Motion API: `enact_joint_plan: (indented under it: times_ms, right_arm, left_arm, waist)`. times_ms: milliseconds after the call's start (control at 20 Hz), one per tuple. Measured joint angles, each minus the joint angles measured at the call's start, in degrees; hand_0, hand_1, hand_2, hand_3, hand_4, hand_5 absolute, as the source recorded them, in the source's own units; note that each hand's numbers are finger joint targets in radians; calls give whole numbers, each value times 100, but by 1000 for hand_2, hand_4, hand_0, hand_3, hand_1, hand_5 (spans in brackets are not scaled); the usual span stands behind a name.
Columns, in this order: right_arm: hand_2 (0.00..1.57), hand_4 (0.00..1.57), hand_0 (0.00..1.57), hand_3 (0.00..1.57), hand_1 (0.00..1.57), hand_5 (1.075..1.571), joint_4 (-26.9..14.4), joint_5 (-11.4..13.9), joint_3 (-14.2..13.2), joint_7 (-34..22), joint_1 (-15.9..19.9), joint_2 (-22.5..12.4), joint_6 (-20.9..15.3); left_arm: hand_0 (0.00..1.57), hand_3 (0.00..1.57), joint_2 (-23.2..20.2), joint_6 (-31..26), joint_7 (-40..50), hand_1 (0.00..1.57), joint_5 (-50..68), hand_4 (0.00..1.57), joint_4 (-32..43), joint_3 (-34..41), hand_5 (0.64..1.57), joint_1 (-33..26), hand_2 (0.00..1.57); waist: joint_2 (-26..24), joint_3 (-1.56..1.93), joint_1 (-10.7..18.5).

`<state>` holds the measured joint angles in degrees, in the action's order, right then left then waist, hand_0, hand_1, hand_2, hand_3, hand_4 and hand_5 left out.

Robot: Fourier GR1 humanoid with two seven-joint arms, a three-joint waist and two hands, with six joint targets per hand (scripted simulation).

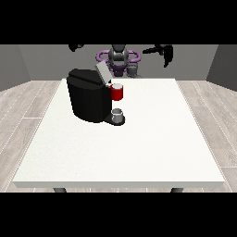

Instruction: Insert the coffee pod into the coffee machine and close the lid

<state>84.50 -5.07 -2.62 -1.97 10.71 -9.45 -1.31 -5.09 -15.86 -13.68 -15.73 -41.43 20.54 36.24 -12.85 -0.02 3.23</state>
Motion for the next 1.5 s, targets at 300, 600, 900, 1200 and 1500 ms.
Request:
enact_joint_plan:
  times_ms: [300,600,900,1200,1500]
  right_arm:
    - [0,161,0,0,0,1571,-145,157,95,57,183,-119,196]
    - [0,0,0,0,0,1571,-325,266,143,-12,576,-34,220]
    - [0,0,0,0,0,1571,-962,152,-169,179,885,-83,314]
    - [0,0,0,0,0,1571,-1362,61,-309,227,1310,-127,473]
    - [0,0,0,0,0,1571,-1759,208,-286,363,1666,-93,480]
  left_arm:
    - [0,0,263,-137,86,0,383,0,-493,-92,1571,-415,0]
    - [0,0,356,-199,220,0,688,112,-1249,-255,1571,-871,0]
    - [0,0,454,-225,650,0,1039,0,-2145,-588,1571,-1297,0]
    - [0,0,478,98,762,0,1314,0,-2811,-872,1571,-1756,0]
    - [0,0,295,91,1083,0,1481,0,-3389,-972,1571,-2006,0]
  waist:
    - [110,1,335]
    - [374,3,466]
    - [594,4,703]
    - [900,3,579]
    - [1158,3,536]
